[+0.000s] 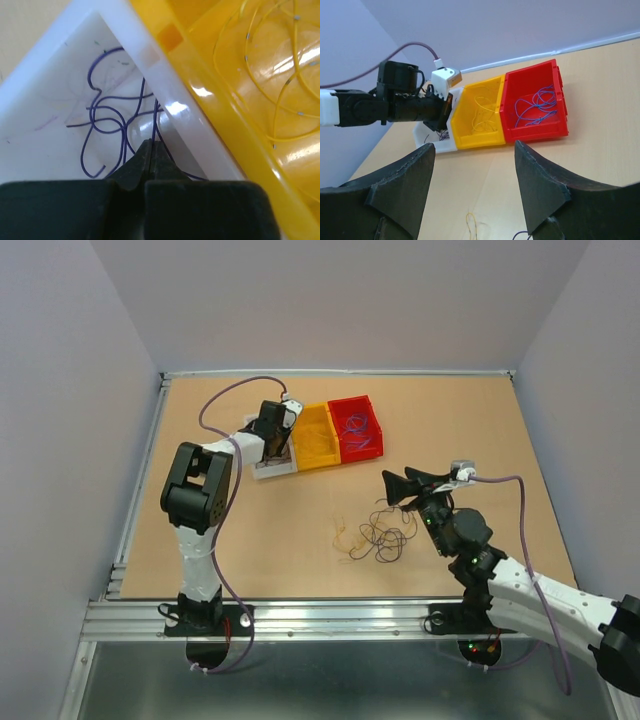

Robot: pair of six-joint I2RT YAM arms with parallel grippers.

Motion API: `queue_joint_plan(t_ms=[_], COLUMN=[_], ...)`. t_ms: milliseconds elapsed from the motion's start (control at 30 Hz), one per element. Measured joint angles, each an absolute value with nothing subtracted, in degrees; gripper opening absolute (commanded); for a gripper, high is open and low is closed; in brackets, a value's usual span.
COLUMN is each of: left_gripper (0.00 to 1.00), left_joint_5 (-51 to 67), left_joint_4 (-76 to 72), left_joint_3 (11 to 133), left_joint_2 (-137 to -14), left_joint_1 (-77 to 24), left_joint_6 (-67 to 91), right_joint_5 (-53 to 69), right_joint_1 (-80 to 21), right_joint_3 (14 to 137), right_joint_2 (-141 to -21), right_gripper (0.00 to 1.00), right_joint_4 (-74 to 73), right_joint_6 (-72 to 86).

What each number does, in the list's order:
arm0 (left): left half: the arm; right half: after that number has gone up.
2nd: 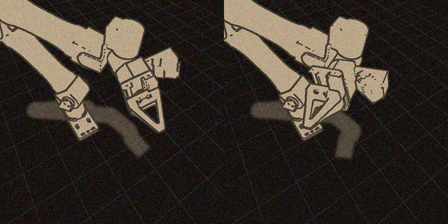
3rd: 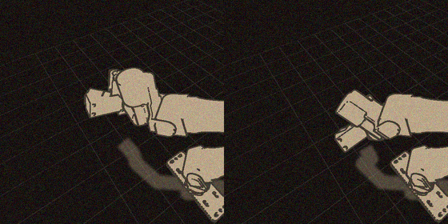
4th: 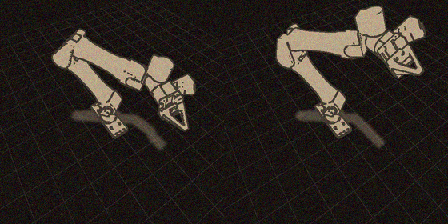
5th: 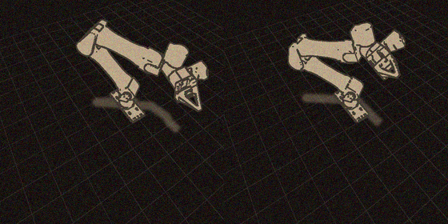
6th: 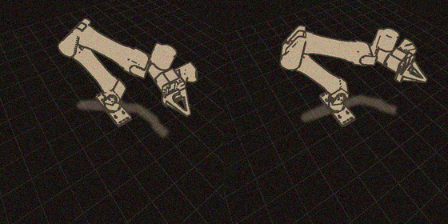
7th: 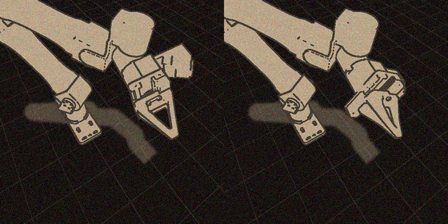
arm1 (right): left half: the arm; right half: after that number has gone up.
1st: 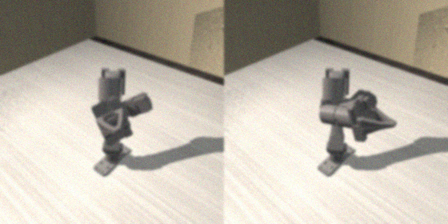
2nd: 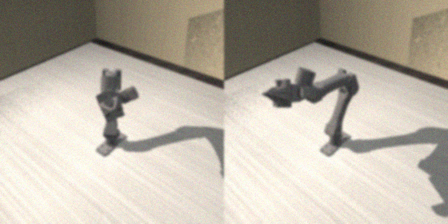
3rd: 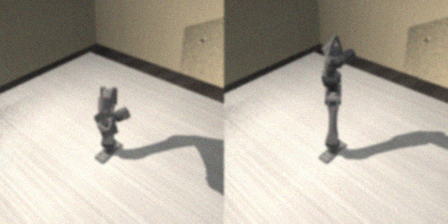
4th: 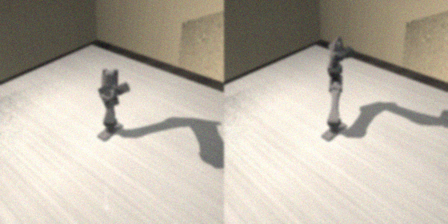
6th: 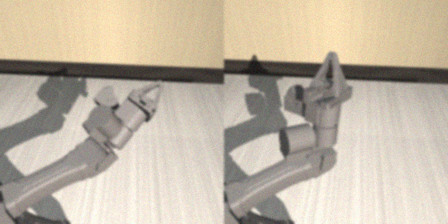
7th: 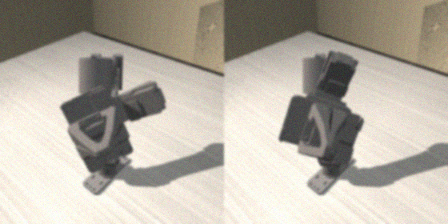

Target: Untangle the cables

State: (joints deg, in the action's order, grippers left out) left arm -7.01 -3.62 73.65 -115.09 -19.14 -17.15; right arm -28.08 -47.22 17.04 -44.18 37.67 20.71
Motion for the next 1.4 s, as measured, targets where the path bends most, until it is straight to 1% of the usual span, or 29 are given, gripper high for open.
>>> queue_joint_plan(t_ms=[33,67,100,133,233,267,433,467,533,667,933,1000,1033,1100,1133,1167,1233,1333,1400], left_gripper=[0.03,0.10,0.14,0.23,0.38,0.46,0.59,0.65,0.71,0.74,0.74,0.74,0.75,0.80,0.82,0.83,0.83,0.85,0.87], left_joint_5=[-7.40,-7.84,-8.03,-8.16,-8.32,-8.19,-8.49,-8.51,-8.45,-7.99,-6.02,-5.91,-5.93,-5.32,-4.69,-4.36,-2.61,1.56,5.61], left_joint_4=[-3.68,-4.16,-4.23,-4.23,-3.53,-3.25,-2.48,-2.22,-2.13,-1.43,2.92,4.40,5.08,5.87,6.02,5.89,5.80,5.08,3.07], left_joint_3=[73.19,72.79,72.55,72.27,70.81,70.41,69.06,68.82,68.60,67.70,67.18,67.18,67.18,67.33,67.51,67.59,67.66,67.92,67.66], left_joint_2=[-115.00,-114.96,-114.59,-114.32,-112.38,-111.50,-105.38,-103.15,-100.36,-95.15,-89.78,-89.08,-88.62,-88.09,-88.09,-88.09,-88.12,-88.71,-89.27], left_joint_1=[-19.38,-19.46,-19.44,-19.40,-19.20,-19.03,-19.00,-19.00,-19.00,-19.00,-20.23,-22.46,-25.17,-30.96,-34.22,-37.10,-43.07,-47.83,-50.15], left_joint_6=[-17.19,-17.28,-17.41,-17.28,-17.37,-17.34,-17.52,-17.61,-17.78,-17.89,-17.96,-18.04,-18.11,-18.15,-18.31,-18.65,-19.86,-22.33,-24.16], right_joint_5=[-28.08,-28.08,-28.08,-28.08,-28.05,-28.05,-28.08,-28.05,-28.08,-28.05,-28.05,-28.08,-28.08,-28.18,-28.34,-28.71,-29.74,-32.73,-35.16], right_joint_1=[-47.24,-47.24,-47.24,-47.24,-47.24,-47.24,-47.24,-47.24,-47.24,-47.24,-47.24,-47.24,-47.24,-47.24,-47.24,-47.24,-47.24,-47.24,-47.24], right_joint_3=[17.04,17.04,17.04,17.04,17.02,17.04,17.04,17.04,17.04,17.04,17.04,17.04,17.04,17.04,17.04,17.04,17.04,17.04,17.04], right_joint_2=[-43.79,-43.55,-43.27,-43.07,-43.05,-43.11,-43.83,-43.97,-44.27,-44.75,-46.30,-46.28,-46.28,-46.11,-45.87,-45.50,-44.75,-43.53,-42.33], right_gripper=[0.70,0.70,0.70,0.70,0.70,0.70,0.70,0.70,0.70,0.70,0.70,0.70,0.70,0.71,0.77,0.81,0.86,0.91,0.91], right_joint_4=[37.63,37.63,37.63,37.63,37.60,37.58,37.47,37.47,37.43,37.30,36.47,36.42,36.42,36.38,36.34,36.18,35.88,34.98,34.09], right_joint_6=[20.71,20.71,20.71,20.71,20.71,20.73,20.73,20.73,20.73,20.73,20.73,20.73,20.73,20.73,20.73,20.78,20.62,20.95,21.23])
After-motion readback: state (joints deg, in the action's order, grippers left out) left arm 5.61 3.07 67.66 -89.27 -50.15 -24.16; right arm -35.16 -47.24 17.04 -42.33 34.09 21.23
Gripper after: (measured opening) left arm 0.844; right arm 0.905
